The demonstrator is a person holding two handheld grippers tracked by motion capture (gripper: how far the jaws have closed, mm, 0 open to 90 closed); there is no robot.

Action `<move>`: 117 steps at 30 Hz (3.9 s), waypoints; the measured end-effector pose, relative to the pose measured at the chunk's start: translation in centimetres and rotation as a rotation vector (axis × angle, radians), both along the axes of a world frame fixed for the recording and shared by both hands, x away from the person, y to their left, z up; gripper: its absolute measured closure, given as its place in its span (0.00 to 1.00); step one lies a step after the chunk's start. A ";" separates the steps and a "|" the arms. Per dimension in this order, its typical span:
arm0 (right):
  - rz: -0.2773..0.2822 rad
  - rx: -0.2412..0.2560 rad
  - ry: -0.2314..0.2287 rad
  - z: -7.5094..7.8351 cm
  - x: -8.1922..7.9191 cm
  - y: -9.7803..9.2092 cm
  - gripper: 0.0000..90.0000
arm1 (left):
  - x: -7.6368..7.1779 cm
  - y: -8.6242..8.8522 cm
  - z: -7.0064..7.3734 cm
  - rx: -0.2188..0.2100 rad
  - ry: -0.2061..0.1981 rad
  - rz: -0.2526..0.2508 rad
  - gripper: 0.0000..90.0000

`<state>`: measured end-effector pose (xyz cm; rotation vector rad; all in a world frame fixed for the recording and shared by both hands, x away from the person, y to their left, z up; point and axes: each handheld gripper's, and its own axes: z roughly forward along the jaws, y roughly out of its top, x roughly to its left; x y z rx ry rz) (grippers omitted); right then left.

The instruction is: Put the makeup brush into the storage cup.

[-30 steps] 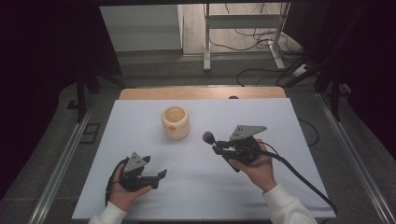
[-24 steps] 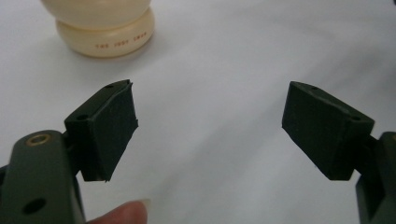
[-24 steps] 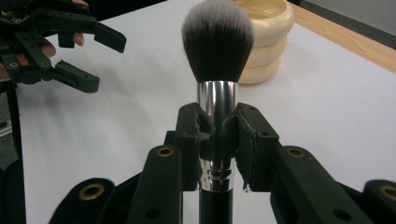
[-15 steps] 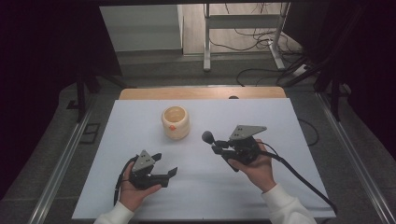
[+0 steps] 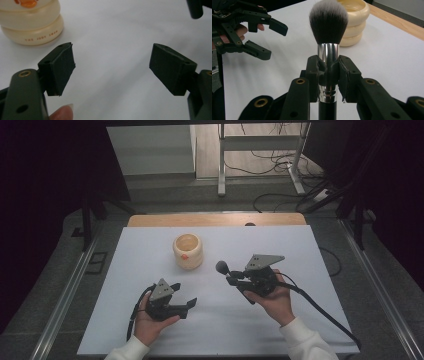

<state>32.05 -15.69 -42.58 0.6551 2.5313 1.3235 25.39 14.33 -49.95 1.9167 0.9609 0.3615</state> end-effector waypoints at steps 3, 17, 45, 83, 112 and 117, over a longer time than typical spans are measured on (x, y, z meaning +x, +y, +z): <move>-0.001 0.002 -0.001 -0.1 0.0 0.1 0.80 | 0.2 -0.8 0.1 -0.002 -0.018 -0.013 0.24; 0.000 0.004 -0.001 0.0 -0.1 0.1 0.80 | 1.0 -2.6 0.1 -0.062 -0.001 -0.075 0.25; -0.003 0.010 -0.004 -0.3 -0.1 0.3 0.80 | 1.9 -5.6 0.6 -0.124 0.049 -0.131 0.24; -0.012 0.032 -0.022 -0.5 -0.2 0.5 0.80 | 2.4 -7.7 0.7 -0.155 0.070 -0.174 0.24; -0.021 0.063 -0.013 -1.0 -0.3 1.0 0.80 | 3.8 -9.8 0.3 -0.251 0.109 -0.163 0.40; -0.022 0.071 -0.013 -1.1 -0.3 1.1 0.80 | 3.8 -10.2 0.3 -0.293 0.110 -0.181 0.52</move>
